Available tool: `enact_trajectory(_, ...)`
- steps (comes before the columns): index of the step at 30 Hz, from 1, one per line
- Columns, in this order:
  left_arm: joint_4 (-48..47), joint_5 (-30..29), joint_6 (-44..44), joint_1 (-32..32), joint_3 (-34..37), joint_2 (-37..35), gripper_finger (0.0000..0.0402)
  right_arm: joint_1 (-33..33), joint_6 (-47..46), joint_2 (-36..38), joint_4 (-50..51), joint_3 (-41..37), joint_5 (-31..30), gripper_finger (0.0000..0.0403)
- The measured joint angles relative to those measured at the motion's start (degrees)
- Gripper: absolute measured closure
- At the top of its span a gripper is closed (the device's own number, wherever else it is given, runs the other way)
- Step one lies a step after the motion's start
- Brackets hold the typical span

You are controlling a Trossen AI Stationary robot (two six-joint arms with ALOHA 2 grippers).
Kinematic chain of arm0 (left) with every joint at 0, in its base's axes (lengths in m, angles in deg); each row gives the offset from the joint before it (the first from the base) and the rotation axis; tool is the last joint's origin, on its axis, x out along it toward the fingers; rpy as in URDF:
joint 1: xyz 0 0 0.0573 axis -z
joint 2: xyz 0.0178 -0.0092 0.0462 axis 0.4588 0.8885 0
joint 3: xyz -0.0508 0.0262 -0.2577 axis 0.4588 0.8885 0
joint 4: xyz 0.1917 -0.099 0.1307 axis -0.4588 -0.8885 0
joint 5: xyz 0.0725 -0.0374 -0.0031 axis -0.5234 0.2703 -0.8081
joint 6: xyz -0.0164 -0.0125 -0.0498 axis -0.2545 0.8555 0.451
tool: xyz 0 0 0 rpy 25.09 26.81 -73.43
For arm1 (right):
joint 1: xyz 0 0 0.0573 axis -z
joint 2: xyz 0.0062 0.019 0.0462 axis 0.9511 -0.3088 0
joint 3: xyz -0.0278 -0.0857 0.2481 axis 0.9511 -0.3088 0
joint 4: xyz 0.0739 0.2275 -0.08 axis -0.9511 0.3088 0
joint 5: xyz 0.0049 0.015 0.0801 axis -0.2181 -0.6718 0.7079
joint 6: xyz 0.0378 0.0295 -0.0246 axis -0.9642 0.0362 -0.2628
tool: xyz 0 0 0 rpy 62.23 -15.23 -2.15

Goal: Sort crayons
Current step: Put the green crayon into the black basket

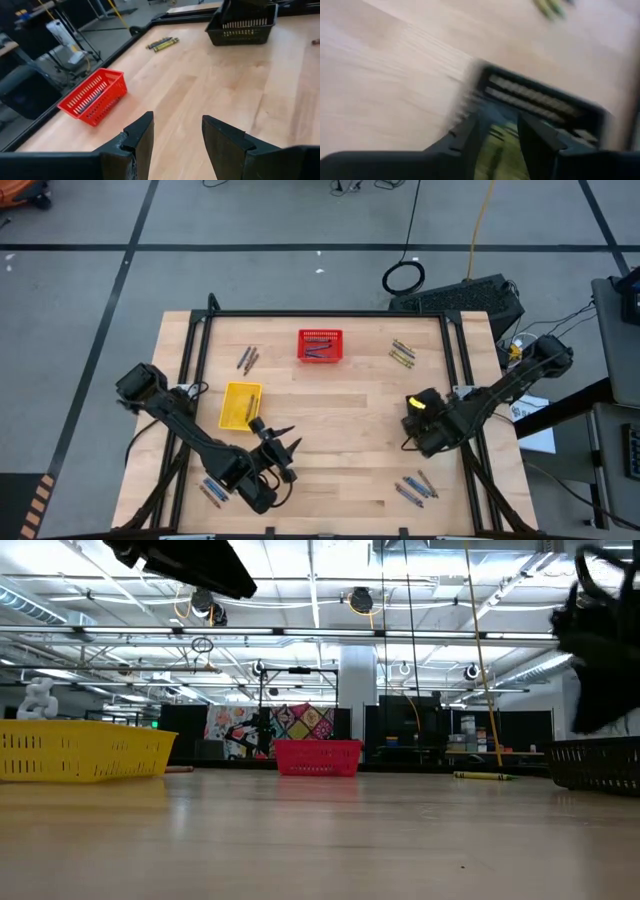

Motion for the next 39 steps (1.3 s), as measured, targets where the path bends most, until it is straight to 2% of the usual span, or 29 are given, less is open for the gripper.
enact_trajectory(4, -3.4, 4.4, -0.1, 1.0, 0.0, -3.4, 0.0230, -2.1, 14.8, 0.0, -15.3, 2.2, -14.8, 0.0271)
enact_trajectory(7, -7.8, 17.4, 0.4, 1.7, 0.0, -6.3, 0.0230, -2.9, 33.8, -1.0, -34.0, 2.2, -22.8, 0.0271)
enact_trajectory(10, -13.2, 32.9, 7.0, 2.1, 0.0, -8.5, 0.0230, -2.8, 52.6, -3.9, -49.5, 2.3, -23.3, 0.0271)
enact_trajectory(13, -19.9, 43.5, 18.4, 2.9, 0.0, -8.8, 0.0230, -2.4, 64.1, -8.1, -59.6, 2.3, -23.2, 0.0271)
enact_trajectory(19, -31.1, 53.9, 40.0, 7.7, 0.3, -8.5, 0.0230, -0.7, 71.4, -17.3, -68.5, 2.3, -23.1, 0.0271)
enact_trajectory(22, -33.4, 60.0, 43.4, 10.2, 1.1, -8.5, 0.0230, -0.6, 71.8, -20.2, -69.0, 2.3, -23.1, 0.0271)
enact_trajectory(26, -32.7, 63.8, 36.0, 13.2, 2.8, -8.1, 0.0230, -0.6, 71.8, -21.8, -69.3, 2.3, -23.0, 0.0270)
enact_trajectory(32, -23.7, 65.8, 10.6, 15.3, 6.2, -6.9, 0.0230, -0.6, 71.7, -21.9, -71.7, 2.3, -23.0, 0.0270)
enact_trajectory(39, -22.0, 64.4, -1.1, 13.2, 8.1, -5.3, 0.0230, -0.6, 71.3, -21.9, -72.7, 2.3, -23.0, 0.0271)
